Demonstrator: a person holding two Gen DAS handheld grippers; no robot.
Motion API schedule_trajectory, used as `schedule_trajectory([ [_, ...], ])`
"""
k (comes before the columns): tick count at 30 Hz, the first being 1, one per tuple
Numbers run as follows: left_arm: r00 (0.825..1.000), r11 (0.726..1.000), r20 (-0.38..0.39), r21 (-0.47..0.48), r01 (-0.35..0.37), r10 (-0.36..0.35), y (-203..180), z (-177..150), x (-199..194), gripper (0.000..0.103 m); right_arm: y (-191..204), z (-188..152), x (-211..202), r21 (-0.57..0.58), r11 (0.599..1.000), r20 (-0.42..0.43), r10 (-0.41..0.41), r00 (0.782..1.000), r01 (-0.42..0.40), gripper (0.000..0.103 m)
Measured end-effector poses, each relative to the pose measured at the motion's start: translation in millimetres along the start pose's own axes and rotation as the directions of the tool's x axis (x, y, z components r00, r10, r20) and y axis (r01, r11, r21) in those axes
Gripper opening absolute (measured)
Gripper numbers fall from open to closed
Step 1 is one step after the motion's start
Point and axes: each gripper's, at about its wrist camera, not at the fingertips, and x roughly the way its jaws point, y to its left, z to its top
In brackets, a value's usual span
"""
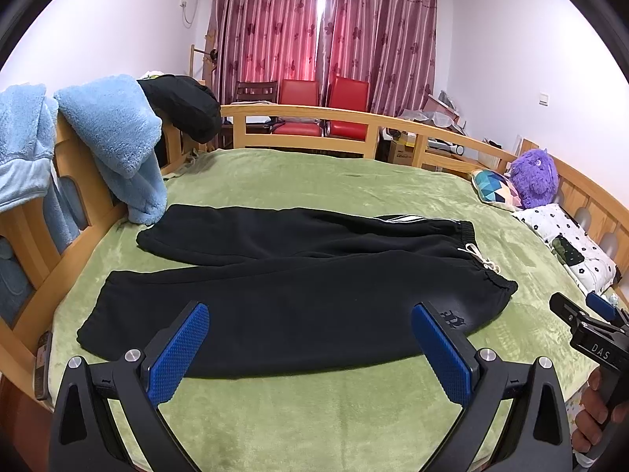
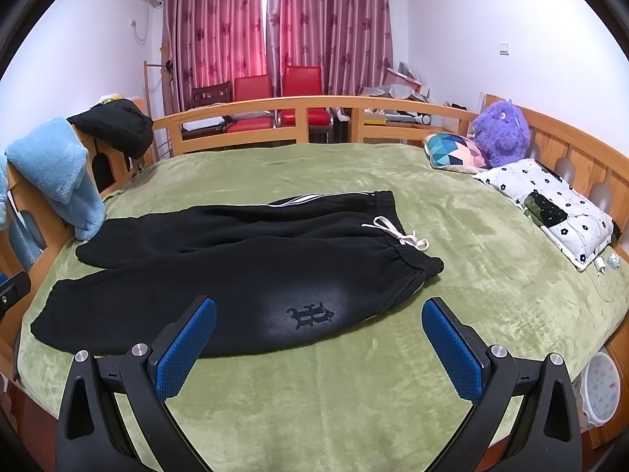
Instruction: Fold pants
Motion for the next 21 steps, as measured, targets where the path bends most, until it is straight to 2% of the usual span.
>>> schedule_trajectory([
  [21, 1.0, 1.0, 0.001, -0.018, 0.009, -0.009, 5.4, 1.4, 2.5, 0.103, 4.4, 4.9, 0.5, -0.016, 1.0, 0.0, 0.018, 1.0, -0.018, 0.103],
])
